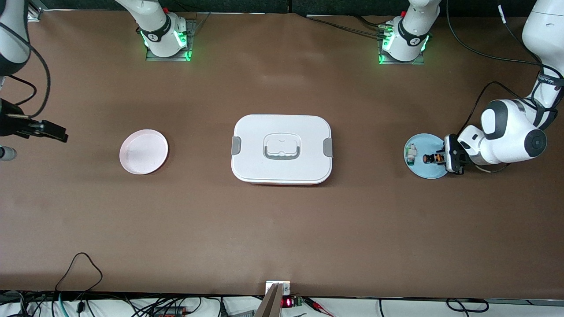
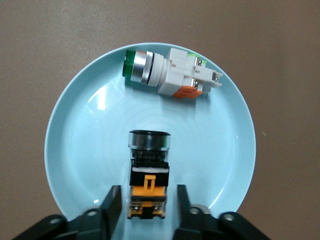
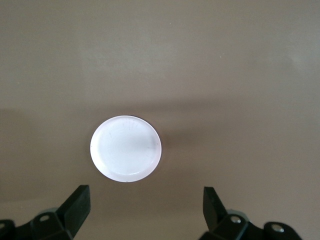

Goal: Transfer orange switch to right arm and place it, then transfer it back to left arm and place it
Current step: 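Open the left gripper and release the switch on the blue plate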

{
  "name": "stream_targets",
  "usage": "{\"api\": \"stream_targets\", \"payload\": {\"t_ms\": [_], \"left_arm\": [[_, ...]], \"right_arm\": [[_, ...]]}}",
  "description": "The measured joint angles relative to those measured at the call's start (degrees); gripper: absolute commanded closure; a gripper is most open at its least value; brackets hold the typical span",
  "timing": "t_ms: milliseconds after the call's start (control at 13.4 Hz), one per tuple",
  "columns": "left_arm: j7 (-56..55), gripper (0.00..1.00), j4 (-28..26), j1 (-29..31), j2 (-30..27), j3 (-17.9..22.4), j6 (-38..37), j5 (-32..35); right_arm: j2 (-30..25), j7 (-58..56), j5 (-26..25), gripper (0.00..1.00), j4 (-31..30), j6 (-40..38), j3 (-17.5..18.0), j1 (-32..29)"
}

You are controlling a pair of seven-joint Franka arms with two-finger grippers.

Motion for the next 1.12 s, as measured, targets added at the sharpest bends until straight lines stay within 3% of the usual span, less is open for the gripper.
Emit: {"api": "stream_targets", "payload": {"t_ms": [75, 299, 373, 747, 1120], "left_arm": [[0.00, 0.00, 0.12, 0.00, -0.02, -0.02, 0.01, 0.00], [0.00, 0.00, 1.86, -0.06, -0.88, -0.85, -0.94, 0.00], [-0.08, 0.00, 3.12, -0.25, -1.59, -1.28, -2.80, 0.00], [-6.58, 0.00, 9.51, -0.84, -4.59, -4.48, -11.62, 0.00], [-28.75, 0.00, 20.41, -1.08, -6.54, -11.60, -28.08, 0.00]], "right_arm": [[-0.30, -0.19, -0.15, 0.00, 0.07, -0.02, 1.24, -0.75], [-1.01, -0.19, -2.17, 0.00, 0.21, 0.08, 11.10, -7.79], [-1.11, -0.19, -2.54, 0.00, 0.21, 0.08, 12.33, -8.43], [-1.09, -0.14, -2.73, 0.00, -0.24, -0.37, 12.92, -9.00], [-3.74, -0.01, 0.22, 0.00, -4.99, 0.23, 12.86, -11.84]]}}
